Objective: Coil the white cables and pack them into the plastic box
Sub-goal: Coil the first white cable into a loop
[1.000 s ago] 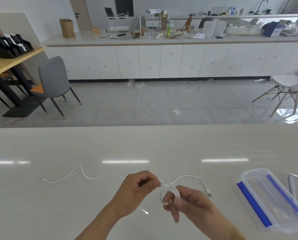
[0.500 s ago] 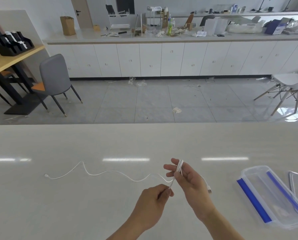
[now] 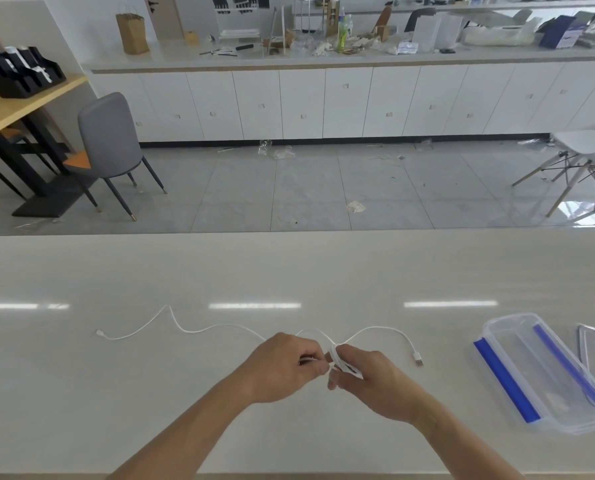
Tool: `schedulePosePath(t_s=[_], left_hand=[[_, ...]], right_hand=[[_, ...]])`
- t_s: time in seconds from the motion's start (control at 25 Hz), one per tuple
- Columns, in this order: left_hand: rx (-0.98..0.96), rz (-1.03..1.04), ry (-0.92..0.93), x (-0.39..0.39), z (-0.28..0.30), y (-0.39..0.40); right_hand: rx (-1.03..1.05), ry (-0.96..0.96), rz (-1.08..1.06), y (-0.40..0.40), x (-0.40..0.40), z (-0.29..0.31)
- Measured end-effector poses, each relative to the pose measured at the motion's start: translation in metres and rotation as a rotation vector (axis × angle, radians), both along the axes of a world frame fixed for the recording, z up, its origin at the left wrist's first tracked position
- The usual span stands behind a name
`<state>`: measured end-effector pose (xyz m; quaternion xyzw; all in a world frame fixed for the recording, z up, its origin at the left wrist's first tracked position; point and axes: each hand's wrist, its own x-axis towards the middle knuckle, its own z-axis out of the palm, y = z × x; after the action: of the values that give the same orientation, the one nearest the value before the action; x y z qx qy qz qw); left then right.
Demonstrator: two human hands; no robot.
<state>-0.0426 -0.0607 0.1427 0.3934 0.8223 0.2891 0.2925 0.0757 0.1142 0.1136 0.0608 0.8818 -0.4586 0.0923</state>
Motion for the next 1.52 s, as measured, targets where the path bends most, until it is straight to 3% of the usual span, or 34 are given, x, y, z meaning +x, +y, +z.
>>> schedulePosePath(t_s=[0.2, 0.48, 0.68, 0.76, 1.08, 1.28, 1.52], left_hand=[[0.098, -0.034, -0.088, -0.023, 0.008, -0.004], [0.455, 0.272, -0.342, -0.017, -0.011, -0.003], [0.443, 0.318, -0.266, 0.004, -0.027, 0.009], [0.415, 0.313, -0.262, 0.003, -0.026, 0.011], [0.540, 0.441, -0.676, 0.002, -0.018, 0.017], [0.451, 0.391, -0.847, -0.003, -0.022, 0.012], [0.438, 0.412, -0.809, -0.005, -0.019, 0.012]], right_hand=[[-0.242, -0.113, 0.067, -0.003, 0.001, 0.012], [-1.048, -0.052, -0.087, -0.005, 0.004, 0.022], [-1.306, 0.011, -0.195, -0.007, 0.002, 0.020], [-1.370, 0.005, -0.223, -0.007, 0.002, 0.018], [-1.509, -0.040, -0.239, -0.007, -0.002, 0.013], [-1.541, -0.077, -0.174, -0.003, -0.001, 0.012], [-1.383, -0.134, -0.140, -0.003, -0.003, 0.007]])
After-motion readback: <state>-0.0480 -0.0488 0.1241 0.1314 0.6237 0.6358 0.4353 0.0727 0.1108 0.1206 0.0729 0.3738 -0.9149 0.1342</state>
